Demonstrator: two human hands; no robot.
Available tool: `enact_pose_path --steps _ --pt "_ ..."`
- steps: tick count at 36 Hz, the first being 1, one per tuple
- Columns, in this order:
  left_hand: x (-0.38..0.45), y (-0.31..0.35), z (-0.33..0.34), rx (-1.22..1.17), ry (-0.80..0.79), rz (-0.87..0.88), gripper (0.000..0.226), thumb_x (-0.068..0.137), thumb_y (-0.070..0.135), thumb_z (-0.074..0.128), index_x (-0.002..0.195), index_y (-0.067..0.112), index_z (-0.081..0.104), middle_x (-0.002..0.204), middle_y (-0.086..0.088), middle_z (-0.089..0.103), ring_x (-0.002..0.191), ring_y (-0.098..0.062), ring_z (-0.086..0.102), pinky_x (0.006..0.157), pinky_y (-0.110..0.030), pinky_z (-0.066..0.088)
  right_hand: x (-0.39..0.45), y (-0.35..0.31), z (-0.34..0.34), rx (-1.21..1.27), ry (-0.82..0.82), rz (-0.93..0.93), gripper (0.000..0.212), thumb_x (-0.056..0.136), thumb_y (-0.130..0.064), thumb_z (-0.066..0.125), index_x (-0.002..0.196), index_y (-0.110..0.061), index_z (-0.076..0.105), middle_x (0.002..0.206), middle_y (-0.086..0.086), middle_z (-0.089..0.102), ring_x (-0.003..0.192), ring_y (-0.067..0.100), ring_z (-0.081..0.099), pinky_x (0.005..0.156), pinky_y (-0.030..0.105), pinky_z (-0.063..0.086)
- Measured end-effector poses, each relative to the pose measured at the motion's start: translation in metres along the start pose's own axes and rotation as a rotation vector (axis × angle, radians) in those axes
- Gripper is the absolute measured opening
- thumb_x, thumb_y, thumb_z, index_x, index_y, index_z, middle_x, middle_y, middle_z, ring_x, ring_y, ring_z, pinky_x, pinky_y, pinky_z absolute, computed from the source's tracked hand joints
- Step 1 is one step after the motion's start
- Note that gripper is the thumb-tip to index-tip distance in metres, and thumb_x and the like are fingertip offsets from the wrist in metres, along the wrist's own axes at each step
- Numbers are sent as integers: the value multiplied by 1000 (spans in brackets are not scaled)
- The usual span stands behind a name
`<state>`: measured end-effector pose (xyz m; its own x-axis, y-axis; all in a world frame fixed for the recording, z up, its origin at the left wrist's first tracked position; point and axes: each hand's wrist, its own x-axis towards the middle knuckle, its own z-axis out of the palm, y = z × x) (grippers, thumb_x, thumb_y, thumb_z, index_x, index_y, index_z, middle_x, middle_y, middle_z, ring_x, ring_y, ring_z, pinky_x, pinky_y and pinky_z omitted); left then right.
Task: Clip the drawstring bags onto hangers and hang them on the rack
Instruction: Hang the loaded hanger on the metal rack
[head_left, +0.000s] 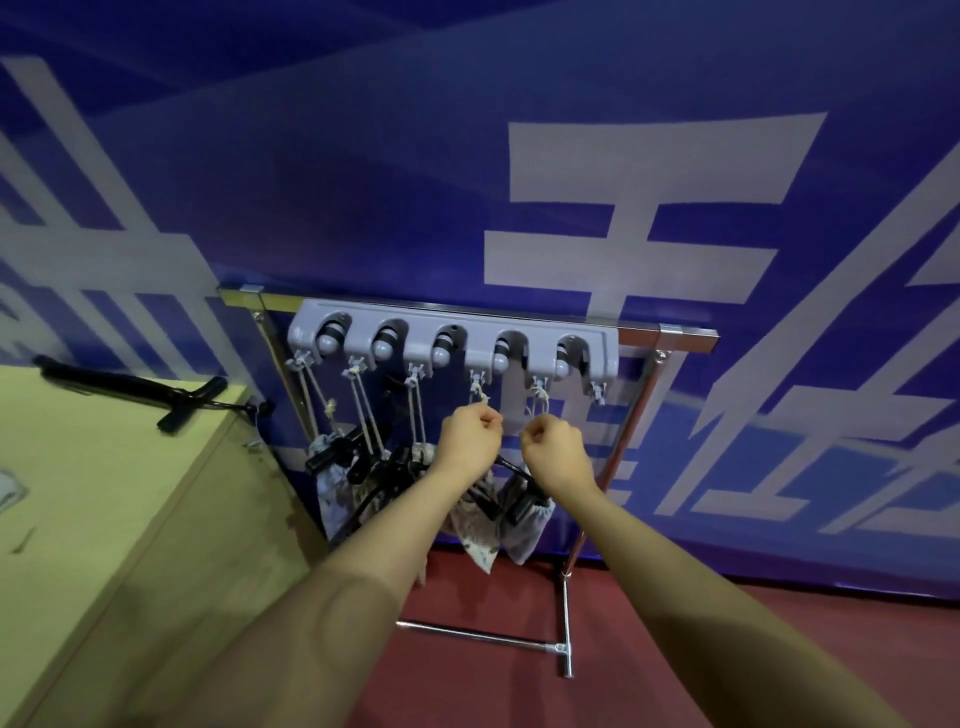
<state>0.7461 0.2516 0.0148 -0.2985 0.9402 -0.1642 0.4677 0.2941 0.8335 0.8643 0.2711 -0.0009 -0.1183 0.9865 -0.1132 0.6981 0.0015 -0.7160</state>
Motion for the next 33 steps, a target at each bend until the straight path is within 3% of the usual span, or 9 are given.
enact_pose_path --steps 5,10,15,19,22,25,28,31,33 --pt "-11 -18 -43 -9 61 4 15 93 13 51 89 16 65 93 -9 69 88 -27 65 83 -45 55 -13 -36 21 26 -50 -101 18 90 -12 48 72 -14 52 69 8 58 66 28 56 60 39 48" --pt "-21 -52 -100 -4 105 -3 16 94 13 49 93 13 65 93 -9 69 87 -27 65 84 -44 54 -29 -80 53 52 -120 -164 14 90 -13 49 80 -12 59 74 7 61 74 28 60 69 40 51" --pt "-33 -95 -169 -35 143 -23 18 92 14 52 80 21 63 86 -8 69 85 -28 67 82 -42 55 -48 -132 98 76 -165 -185 15 92 -15 50 81 -11 61 78 12 66 78 31 63 73 45 52" --pt "-35 -140 -226 -65 193 -45 28 89 10 54 66 25 59 78 -12 67 83 -34 67 80 -48 56 -66 -180 143 70 -193 -214 17 94 -14 50 83 -6 61 79 13 65 76 29 63 73 42 52" --pt "-40 -166 -268 -75 200 -44 22 89 7 53 72 17 62 83 -19 68 78 -29 65 82 -44 55 -78 -215 179 73 -219 -231 21 93 -11 50 73 -12 57 69 7 61 70 25 61 72 41 52" --pt "-45 -190 -307 -82 212 -40 24 88 7 52 71 17 65 88 -19 70 85 -33 66 83 -45 55 -87 -246 213 94 -228 -241 20 91 -9 50 73 -12 58 67 6 62 63 21 59 71 39 52" --pt "-55 -212 -344 -72 239 -65 18 90 10 51 83 9 68 91 -16 71 88 -33 67 84 -40 54 -97 -278 247 95 -236 -257 21 91 -9 50 71 -13 57 70 8 63 63 21 59 69 35 52" --pt "-65 -233 -375 -61 266 -85 19 91 11 49 90 8 68 95 -15 70 90 -33 66 86 -40 52 -104 -305 279 108 -285 -265 19 93 -8 48 78 -9 59 68 6 61 55 13 54 53 15 47" --pt "-69 -248 -395 -71 280 -125 22 91 10 47 95 8 68 99 -14 70 92 -33 65 87 -39 52 -106 -321 300 103 -327 -277 18 94 -8 46 85 -7 62 72 7 62 55 9 54 48 10 42"
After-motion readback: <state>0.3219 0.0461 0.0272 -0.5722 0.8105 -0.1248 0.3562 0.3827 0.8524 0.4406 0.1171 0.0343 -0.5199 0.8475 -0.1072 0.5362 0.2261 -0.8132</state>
